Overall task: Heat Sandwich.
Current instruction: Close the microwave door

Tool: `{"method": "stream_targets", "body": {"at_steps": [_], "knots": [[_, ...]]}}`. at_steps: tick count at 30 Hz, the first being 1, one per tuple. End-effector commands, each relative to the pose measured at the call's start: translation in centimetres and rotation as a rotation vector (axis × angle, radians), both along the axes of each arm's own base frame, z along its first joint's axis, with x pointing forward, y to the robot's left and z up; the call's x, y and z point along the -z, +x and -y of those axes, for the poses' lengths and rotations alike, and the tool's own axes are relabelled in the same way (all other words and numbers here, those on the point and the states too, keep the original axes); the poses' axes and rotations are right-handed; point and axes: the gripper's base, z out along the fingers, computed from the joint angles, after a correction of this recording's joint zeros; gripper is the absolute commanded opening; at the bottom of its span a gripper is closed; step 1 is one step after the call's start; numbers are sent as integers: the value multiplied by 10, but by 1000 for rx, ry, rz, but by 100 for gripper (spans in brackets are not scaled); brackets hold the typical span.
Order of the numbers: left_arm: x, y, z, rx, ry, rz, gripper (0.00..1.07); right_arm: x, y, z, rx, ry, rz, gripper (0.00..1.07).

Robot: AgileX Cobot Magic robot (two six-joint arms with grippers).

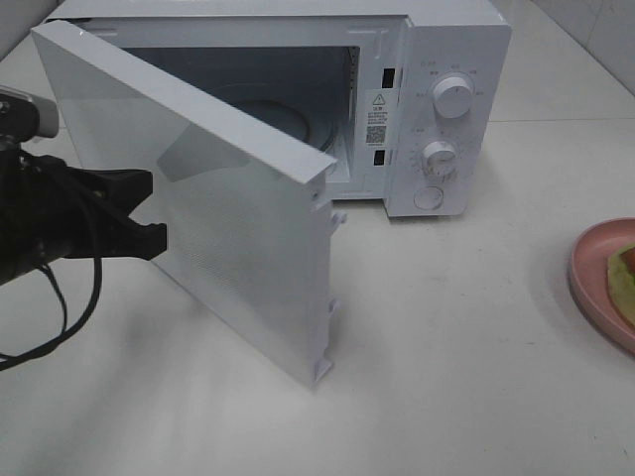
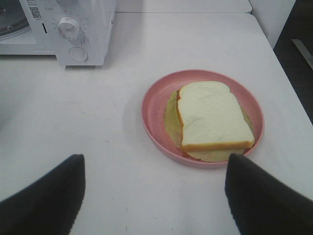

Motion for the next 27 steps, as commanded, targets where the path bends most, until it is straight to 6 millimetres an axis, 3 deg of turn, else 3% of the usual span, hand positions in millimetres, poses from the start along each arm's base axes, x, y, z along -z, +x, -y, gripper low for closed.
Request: {"method": "stream_targets", "body": {"at_steps": [1,15,27], "knots": [[-3,6,20,15,-24,19,0,1,-4,1,4,-6,27,76],[-10,27,81,117,-54,18,0,1,-4,1,4,-6,27,76],[-24,56,117,138,-78,21,0,1,-4,1,4,-6,27,76]]}}
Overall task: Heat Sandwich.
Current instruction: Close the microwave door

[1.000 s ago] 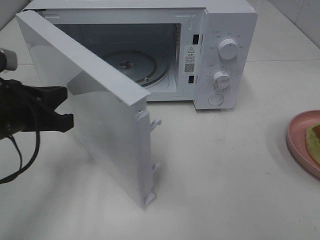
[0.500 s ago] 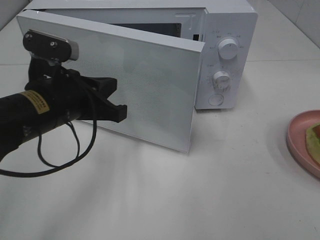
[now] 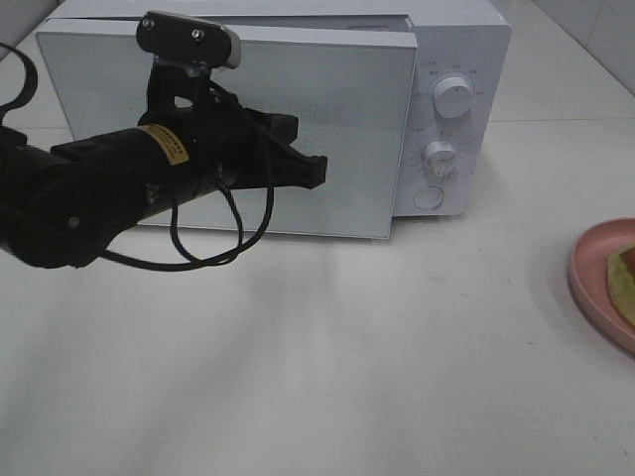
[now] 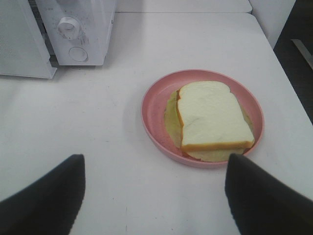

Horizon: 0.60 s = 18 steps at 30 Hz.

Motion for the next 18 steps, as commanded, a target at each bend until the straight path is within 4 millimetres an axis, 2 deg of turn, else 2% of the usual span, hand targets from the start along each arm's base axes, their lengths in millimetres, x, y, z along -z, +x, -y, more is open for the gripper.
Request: {"method": "stream_targets", "body": {"at_steps": [1,9,18], "knots": [[-4,7,8,2,-12,5,0,1,-4,1,4,-6,27,76],[-6,24,25,3,-31,21,0,1,-4,1,4,-6,27,76],[1,38,38,5,-16,-11,0,1,-4,1,4,-6,27,76]]}}
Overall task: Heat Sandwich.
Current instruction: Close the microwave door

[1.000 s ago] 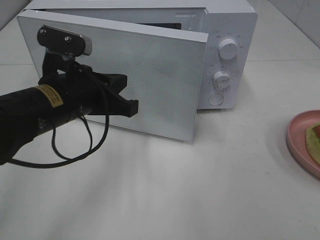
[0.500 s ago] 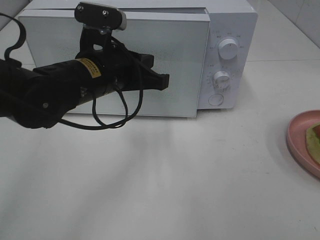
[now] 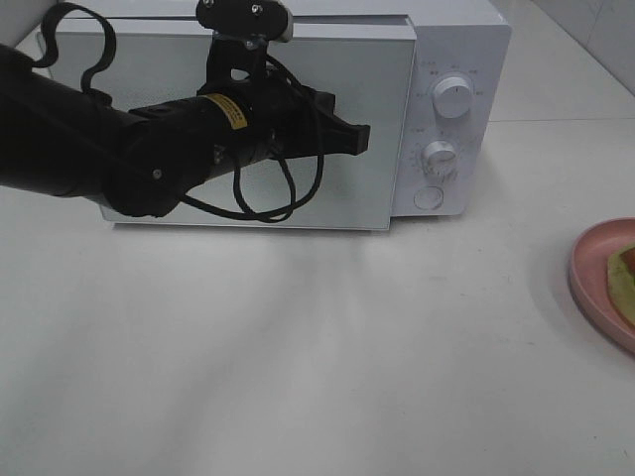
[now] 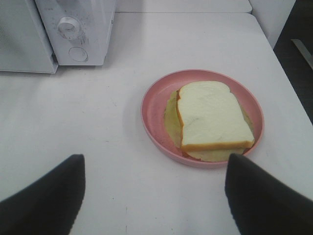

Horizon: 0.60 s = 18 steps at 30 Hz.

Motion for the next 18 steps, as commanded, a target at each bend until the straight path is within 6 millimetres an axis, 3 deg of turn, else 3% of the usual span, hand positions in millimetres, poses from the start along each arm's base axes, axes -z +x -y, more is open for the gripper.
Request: {"method": "stream_targets", "body": {"at_steps": [1,8,18], "knots": [[1,5,6,-4,-11,-5,0,1,-4,1,4,-6,27,76],[2,12,12,-17,-26,-10,0,1,-4,1,4,-6,27,76],[4,38,22,-31,9,-13,0,1,-4,1,4,-6,27,76]]}}
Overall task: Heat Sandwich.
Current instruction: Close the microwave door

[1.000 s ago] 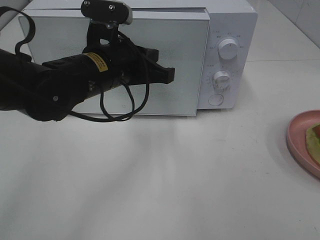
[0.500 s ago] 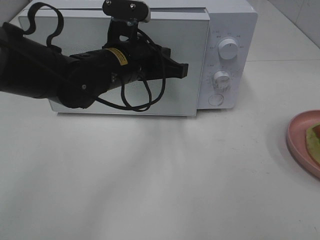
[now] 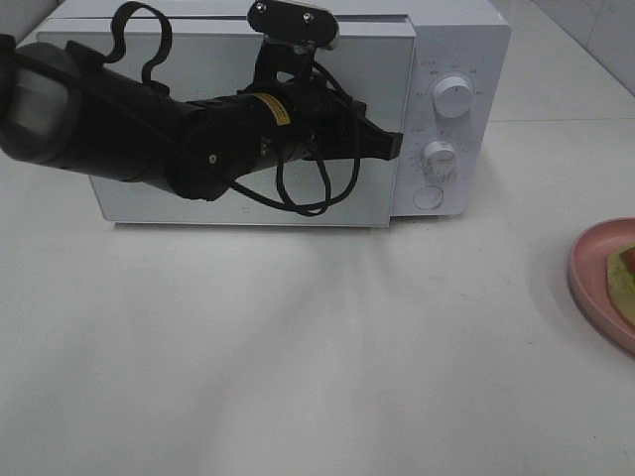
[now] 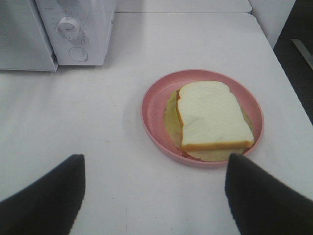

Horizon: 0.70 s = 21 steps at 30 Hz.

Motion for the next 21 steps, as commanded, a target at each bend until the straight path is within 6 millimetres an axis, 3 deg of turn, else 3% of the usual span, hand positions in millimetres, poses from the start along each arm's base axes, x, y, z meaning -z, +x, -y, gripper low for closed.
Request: {"method": "stream_targets", "body": {"at_steps": [1,7,21], "knots": [[-8,18,-3,-67,-59,7,0,1,-4,1,4,-6,27,76],[-9,37,-10,-104,-64,16,0,1,-4,1,4,-6,27,76],[-5,42,-9,-108,-65,22,0,1,-4,1,4,-6,27,76]]}}
